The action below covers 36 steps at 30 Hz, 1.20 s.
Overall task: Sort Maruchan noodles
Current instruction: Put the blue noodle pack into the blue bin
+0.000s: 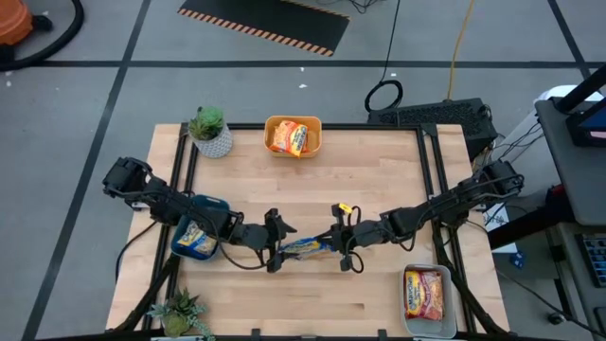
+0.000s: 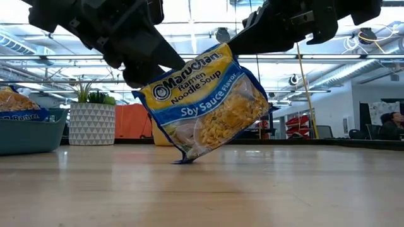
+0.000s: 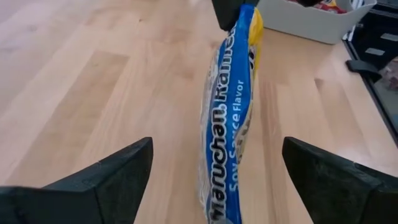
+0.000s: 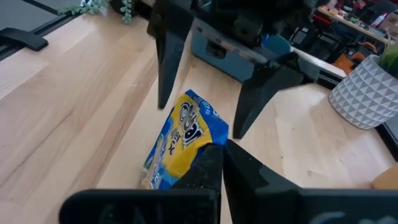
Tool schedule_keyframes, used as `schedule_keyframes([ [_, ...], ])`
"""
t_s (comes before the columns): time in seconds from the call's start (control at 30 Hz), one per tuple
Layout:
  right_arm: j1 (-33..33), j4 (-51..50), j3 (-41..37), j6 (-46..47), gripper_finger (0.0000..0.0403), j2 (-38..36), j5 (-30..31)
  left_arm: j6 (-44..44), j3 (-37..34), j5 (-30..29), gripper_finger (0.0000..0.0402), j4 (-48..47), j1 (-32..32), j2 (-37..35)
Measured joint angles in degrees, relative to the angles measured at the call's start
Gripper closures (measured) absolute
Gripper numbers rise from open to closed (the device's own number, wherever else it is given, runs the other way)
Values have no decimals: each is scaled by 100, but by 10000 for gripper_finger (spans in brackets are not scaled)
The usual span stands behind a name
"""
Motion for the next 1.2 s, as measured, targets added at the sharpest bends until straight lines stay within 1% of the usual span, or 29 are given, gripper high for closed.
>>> schedule_keyframes([
  [0.1, -44, 60, 2, -101, 403, 0, -4, 77, -4, 20, 62, 192, 74, 58],
  [0.2, -126, 64, 2, -156, 403, -28, -6, 155, 13, 20, 78, 707, 193, 149],
  [0.3, -236, 48, 2, -180, 403, -117, -7, 282, -7, 32, 86, 713, 260, 178],
  [0.43, -355, -22, 2, -297, 403, -308, -7, 319, 3, 40, 88, 589, 388, 164],
  [0.67, -497, -61, 2, -505, 403, -496, -26, 416, 0, 38, 94, 669, 560, 167],
  [0.77, -556, -48, 2, -615, 403, -496, -40, 529, 2, 38, 115, 780, 594, 167],
  [0.9, -702, 72, 2, -639, 403, -496, -478, 652, 1, 38, 152, 836, 594, 167],
  [1.0, -766, 151, 2, -650, 403, -496, -621, 720, 2, 38, 180, 828, 592, 167],
  [1.2, -774, 161, 2, -715, 403, -496, -629, 786, 2, 36, 240, 824, 537, 167],
])
